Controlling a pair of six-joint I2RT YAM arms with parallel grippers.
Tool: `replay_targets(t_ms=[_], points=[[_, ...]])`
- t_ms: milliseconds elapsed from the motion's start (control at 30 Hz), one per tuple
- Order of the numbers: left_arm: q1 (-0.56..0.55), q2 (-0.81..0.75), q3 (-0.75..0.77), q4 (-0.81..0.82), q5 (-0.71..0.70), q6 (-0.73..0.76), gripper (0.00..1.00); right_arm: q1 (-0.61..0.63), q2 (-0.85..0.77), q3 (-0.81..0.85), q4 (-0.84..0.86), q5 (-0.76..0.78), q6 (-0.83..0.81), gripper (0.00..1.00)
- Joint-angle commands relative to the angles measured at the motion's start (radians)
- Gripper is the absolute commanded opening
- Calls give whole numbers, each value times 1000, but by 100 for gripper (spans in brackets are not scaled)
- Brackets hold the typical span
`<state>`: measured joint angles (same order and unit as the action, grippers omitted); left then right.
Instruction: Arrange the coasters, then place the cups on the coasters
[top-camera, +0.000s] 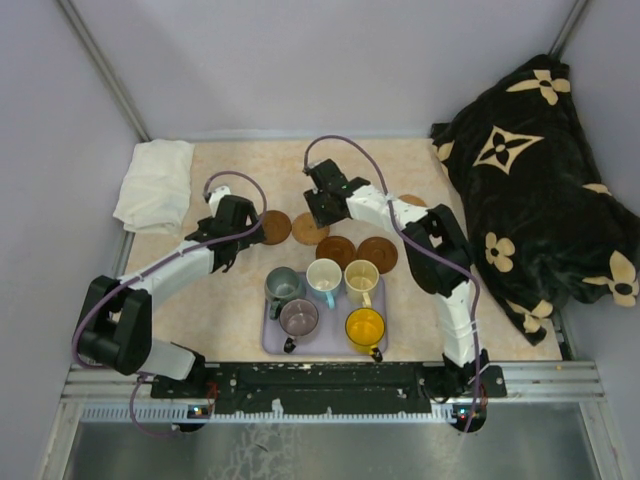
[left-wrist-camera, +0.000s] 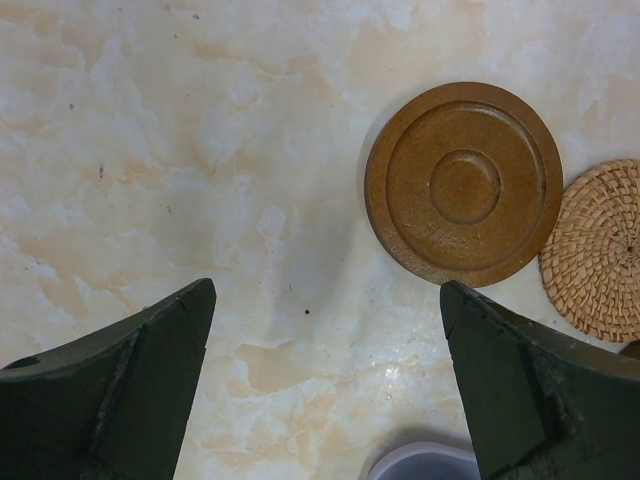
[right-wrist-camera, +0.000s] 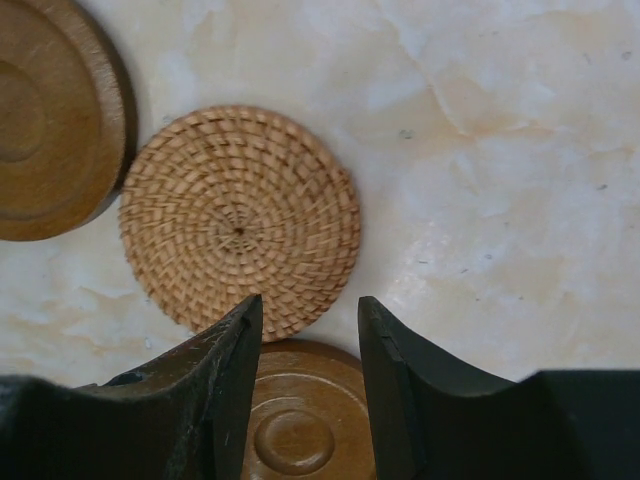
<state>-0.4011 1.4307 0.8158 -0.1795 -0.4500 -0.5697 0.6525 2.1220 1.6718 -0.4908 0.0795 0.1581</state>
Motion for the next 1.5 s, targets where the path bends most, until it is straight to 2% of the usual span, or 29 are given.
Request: replay_targets(t_ms=[0, 500, 733, 967, 1467], points=[[8, 6, -5, 6, 2, -18, 99, 42, 5, 73, 21, -40, -20, 44], [13, 4, -2, 5, -4, -12, 99, 79, 122, 158, -24, -103, -15, 44], [15, 6, 5, 1, -4, -8, 99, 74, 177, 184, -121, 40, 16, 44], [18, 2, 6, -1, -8, -8, 99, 3, 187, 157, -173, 128, 85, 44], [18, 17, 7, 9, 15, -4, 99, -204, 108, 63, -131, 203, 119, 44]])
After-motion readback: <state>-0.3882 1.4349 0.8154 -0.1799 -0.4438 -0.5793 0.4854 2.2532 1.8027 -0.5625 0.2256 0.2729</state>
